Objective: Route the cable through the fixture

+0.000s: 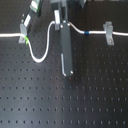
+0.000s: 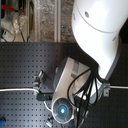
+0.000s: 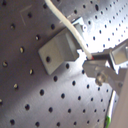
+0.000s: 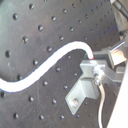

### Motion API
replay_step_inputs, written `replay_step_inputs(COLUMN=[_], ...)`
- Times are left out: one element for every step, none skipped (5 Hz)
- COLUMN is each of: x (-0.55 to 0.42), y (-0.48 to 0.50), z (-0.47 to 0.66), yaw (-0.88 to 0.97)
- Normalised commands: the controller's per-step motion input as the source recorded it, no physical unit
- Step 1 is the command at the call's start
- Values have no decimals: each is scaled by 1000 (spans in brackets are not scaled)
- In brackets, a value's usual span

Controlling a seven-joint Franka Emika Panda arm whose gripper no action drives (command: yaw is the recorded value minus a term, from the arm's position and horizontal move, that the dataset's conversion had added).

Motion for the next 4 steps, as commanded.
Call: replay_step_inputs(x=[0, 1, -97, -115], y=[0, 1, 123, 315], z=[9, 24, 288, 249], yaw=[-14, -114, -217, 83])
